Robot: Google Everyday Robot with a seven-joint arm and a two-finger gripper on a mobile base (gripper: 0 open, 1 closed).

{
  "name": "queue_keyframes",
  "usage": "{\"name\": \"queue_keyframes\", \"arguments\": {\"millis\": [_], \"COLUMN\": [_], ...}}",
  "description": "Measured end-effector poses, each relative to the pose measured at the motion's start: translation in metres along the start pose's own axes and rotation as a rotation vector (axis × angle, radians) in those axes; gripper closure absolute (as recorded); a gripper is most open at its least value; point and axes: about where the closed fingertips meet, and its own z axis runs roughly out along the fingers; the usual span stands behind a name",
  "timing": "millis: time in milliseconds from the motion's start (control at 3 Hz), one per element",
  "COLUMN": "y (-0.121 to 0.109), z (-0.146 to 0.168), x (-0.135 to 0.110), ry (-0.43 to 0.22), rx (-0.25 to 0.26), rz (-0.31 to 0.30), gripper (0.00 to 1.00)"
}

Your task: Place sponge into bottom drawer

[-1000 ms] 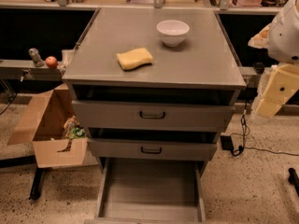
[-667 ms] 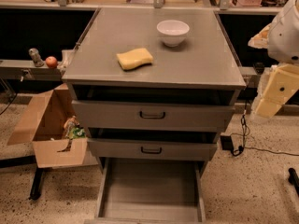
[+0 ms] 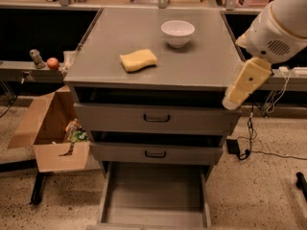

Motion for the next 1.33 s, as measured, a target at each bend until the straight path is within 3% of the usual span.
{"name": "queue_keyframes", "arguments": {"millis": [333,667,1000,1333], "y": [-0.037,-0.054,-0.054,-0.077], "z": [0.058,0.09,0.09,0.111], "x": [-0.038,-0.052,-0.052,-0.07], "ry": [-0.099,-0.134,-0.134,-0.173], "rx": [-0.007,-0.013,-0.013,-0.008], "rz": [0.049,0.062,0.062,0.071], "gripper": [0.0,0.0,0.0,0.0]}}
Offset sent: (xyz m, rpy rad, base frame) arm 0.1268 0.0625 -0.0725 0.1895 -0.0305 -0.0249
